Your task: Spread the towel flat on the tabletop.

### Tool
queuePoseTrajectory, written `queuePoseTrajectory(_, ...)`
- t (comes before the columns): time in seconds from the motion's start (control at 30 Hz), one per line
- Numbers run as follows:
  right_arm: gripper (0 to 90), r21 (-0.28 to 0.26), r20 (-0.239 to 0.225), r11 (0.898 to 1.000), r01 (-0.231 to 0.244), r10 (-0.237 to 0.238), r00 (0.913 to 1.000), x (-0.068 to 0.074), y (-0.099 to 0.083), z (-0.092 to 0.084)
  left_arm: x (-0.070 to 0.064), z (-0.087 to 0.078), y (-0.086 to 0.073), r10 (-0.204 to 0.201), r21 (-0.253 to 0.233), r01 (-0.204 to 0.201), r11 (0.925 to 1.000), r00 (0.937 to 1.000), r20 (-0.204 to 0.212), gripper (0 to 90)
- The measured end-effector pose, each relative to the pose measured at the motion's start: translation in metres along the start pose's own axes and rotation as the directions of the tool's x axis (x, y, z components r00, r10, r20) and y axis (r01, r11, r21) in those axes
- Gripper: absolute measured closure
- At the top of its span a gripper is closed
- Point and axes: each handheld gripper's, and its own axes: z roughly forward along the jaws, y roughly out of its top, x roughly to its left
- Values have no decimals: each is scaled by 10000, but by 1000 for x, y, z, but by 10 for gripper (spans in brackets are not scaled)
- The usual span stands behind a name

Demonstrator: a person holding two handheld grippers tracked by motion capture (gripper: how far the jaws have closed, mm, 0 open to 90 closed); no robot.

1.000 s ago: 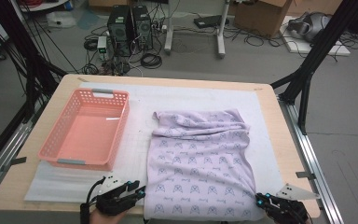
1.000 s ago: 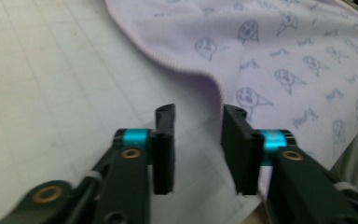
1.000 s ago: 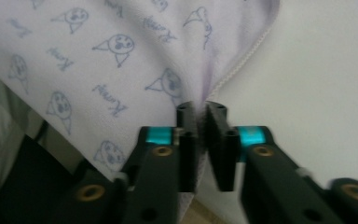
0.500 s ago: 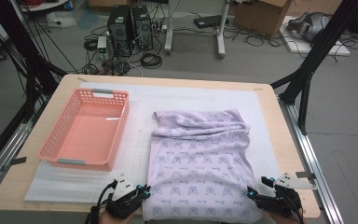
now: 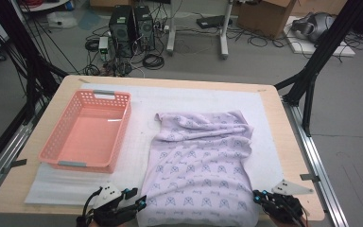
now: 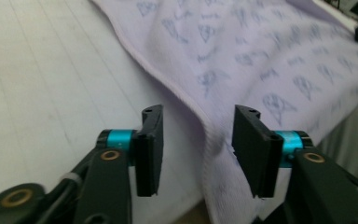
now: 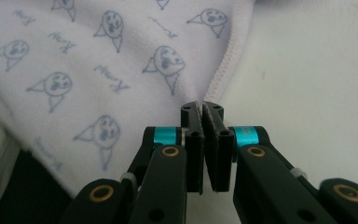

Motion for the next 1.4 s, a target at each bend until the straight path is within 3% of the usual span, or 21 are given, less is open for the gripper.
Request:
queuePoseTrajectory(0.1, 863, -203, -289, 9990, -394, 388, 9988, 0, -12, -14, 4, 13, 11, -92, -33, 92, 10000, 10000, -19, 469)
queuePoseTrajectory(0.17, 835, -356, -237, 9982, -486, 478, 9986, 0, -12, -16, 4, 22, 15, -130, 76, 130, 9999, 9999, 52, 464)
queuePoseTrajectory(0.23, 709, -566, -128, 9966, -595, 589, 9982, 0, -7, -13, 4, 34, 17, -7, 507, 2, 9987, 10000, 89, 479)
queuePoseTrajectory(0.27, 674, -644, -105, 9942, -862, 857, 9963, -1, -4, -10, 2, 39, 16, 353, 667, -341, 9972, 9992, -169, 527)
queuePoseTrajectory(0.33, 597, -754, 124, 9918, -1034, 1046, 9944, -3, 2, -3, -2, 38, 15, 892, 724, -848, 9938, 9942, -598, 718)
queuePoseTrajectory(0.4, 509, -760, 430, 9903, -1166, 1201, 9918, -6, 9, 4, -4, 36, 13, 1070, 806, -1027, 9914, 9930, -510, 844)
queuePoseTrajectory(0.53, 307, -707, 784, 9890, -1298, 1352, 9877, -13, 17, 19, -7, 18, 7, 1088, 1101, -1053, 9883, 9937, -262, 856)
queuePoseTrajectory(0.63, 216, -461, 605, 9910, -1257, 1283, 9899, -13, 22, 31, -10, 3, -1, 1192, 1250, -1168, 9853, 9928, -115, 856)
queuePoseTrajectory(0.67, 237, -413, 434, 9941, -1002, 1019, 9938, -11, 24, 33, -11, 0, -3, 1197, 1242, -1182, 9852, 9928, -49, 856)
queuePoseTrajectory(0.73, 285, -163, 897, 9991, -401, 414, 9951, -1, 26, 36, -12, -5, -7, 1290, 1241, -1289, 9839, 9916, 73, 854)
queuePoseTrajectory(0.77, 421, -190, 961, 9997, -166, 183, 9952, 1, 26, 36, -12, -6, -7, 1262, 1229, -1262, 9844, 9920, 74, 850)
queuePoseTrajectory(0.8, 642, -287, 591, 9995, -140, 157, 9981, 4, 25, 33, -11, -6, -7, 1210, 1151, -1209, 9860, 9926, 61, 833)
queuePoseTrajectory(0.87, 830, -205, 357, 9998, 43, -35, 9994, 9, 24, 30, -10, -5, -5, 963, 917, -963, 9911, 9953, 38, 739)
queuePoseTrajectory(0.93, 844, -90, 247, 9999, 124, -122, 9996, 12, 21, 25, -7, -3, -3, 746, 582, -742, 9955, 9972, -48, 617)
queuePoseTrajectory(1.03, 851, 93, 25, 9999, 64, -65, 10000, 11, 9, 9, -1, 2, 4, 335, 142, -334, 9993, 9994, -64, 538)
queuePoseTrajectory(1.13, 851, 229, -18, 9997, -79, 79, 10000, 10, -5, -7, 3, 14, 15, 180, 98, -179, 9998, 9998, -72, 514)
queuePoseTrajectory(1.23, 837, 83, -402, 9993, -362, 365, 9985, 8, -12, -16, 6, 31, 24, -4, 326, 5, 9995, 10000, -31, 493)
queuePoseTrajectory(1.33, 750, -596, -433, 9956, -727, 701, 9966, 3, -7, -19, 2, 47, 23, 215, 868, -211, 9960, 9998, -36, 512)
queuePoseTrajectory(1.37, 746, -714, -379, 9940, -828, 802, 9961, 2, -5, -18, -2, 48, 22, 588, 741, -565, 9956, 9978, -295, 529)
queuePoseTrajectory(1.4, 735, -791, -211, 9928, -896, 882, 9959, 0, -3, -16, -6, 48, 20, 1077, 767, -1028, 9917, 9922, -634, 634)
